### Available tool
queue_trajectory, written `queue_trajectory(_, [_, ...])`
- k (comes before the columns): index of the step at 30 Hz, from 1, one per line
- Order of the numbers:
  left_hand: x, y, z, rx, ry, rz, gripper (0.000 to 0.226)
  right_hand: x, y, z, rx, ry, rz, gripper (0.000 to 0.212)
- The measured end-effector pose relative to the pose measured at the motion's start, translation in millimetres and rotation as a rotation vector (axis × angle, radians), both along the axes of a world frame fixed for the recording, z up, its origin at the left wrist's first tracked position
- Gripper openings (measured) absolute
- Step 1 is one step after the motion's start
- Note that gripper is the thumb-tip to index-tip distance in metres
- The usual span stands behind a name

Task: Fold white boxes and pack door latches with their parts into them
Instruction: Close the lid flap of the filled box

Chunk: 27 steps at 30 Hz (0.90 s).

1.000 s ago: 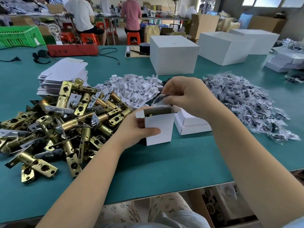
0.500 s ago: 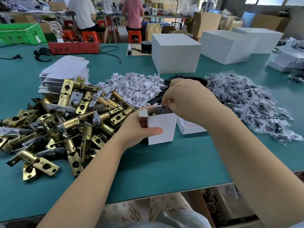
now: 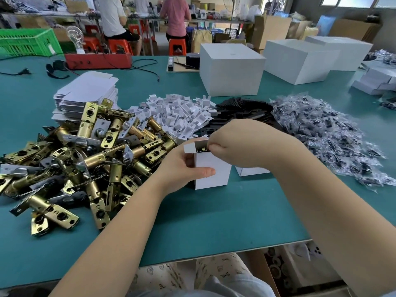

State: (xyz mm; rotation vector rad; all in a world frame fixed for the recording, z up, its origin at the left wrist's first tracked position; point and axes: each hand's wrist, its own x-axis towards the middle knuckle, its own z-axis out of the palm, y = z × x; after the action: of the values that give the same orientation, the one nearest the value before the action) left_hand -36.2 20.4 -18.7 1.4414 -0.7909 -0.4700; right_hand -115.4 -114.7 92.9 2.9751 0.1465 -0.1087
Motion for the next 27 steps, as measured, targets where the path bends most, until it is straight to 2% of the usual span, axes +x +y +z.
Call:
queue_trajectory(2, [-1, 0, 1, -0.002, 0.001, -0.006, 0.058, -3, -3, -8, -0.020, -0.028, 0.051, 0.039])
queue_trajectory(4, [-1, -1, 1, -0.011, 0.008, -0.010, 0.057, -5, -11, -15, 0.133, -0.093, 0.093, 0.049])
queue_trajectory(6, [1, 1, 2, -0.006, -0.007, -0.026, 0.055, -7, -24, -26, 0.567, -0.269, 0.091, 0.045])
queue_trajectory(7, [2, 2, 3, 0.004, -0.015, -0.043, 0.054, -8, -31, -34, 0.852, -0.420, 0.037, 0.032])
queue_trajectory(8, [3, 4, 4, 0.017, -0.006, -0.063, 0.053, -9, -37, -44, 1.134, -0.555, -0.060, 0.023])
queue_trajectory(9, [5, 6, 5, 0.019, 0.037, -0.083, 0.054, -9, -43, -54, 1.362, -0.636, -0.184, 0.027])
queue_trajectory(10, [7, 7, 5, -0.001, 0.113, -0.100, 0.057, -9, -46, -65, 1.520, -0.668, -0.299, 0.032])
queue_trajectory(11, [9, 7, 5, -0.047, 0.196, -0.115, 0.059, -10, -48, -75, 1.586, -0.673, -0.396, 0.036])
queue_trajectory(12, [11, 7, 5, -0.106, 0.266, -0.130, 0.061, -11, -50, -84, 1.583, -0.669, -0.444, 0.039])
queue_trajectory(14, [14, 7, 5, -0.189, 0.358, -0.152, 0.059, -13, -48, -94, 1.538, -0.703, -0.411, 0.037])
queue_trajectory(18, [16, 6, 5, -0.318, 0.501, -0.132, 0.052, -10, -40, -99, 1.570, -0.801, -0.338, 0.017])
queue_trajectory(20, [15, 5, 5, -0.328, 0.505, -0.070, 0.045, -6, -33, -100, 1.656, -0.772, -0.372, 0.011])
queue_trajectory(25, [10, -2, 4, -0.247, 0.436, 0.011, 0.030, -1, -21, -98, 1.690, -0.617, -0.419, 0.025])
queue_trajectory(27, [8, -3, 6, -0.251, 0.409, 0.046, 0.027, -1, -20, -96, 1.715, -0.568, -0.399, 0.022])
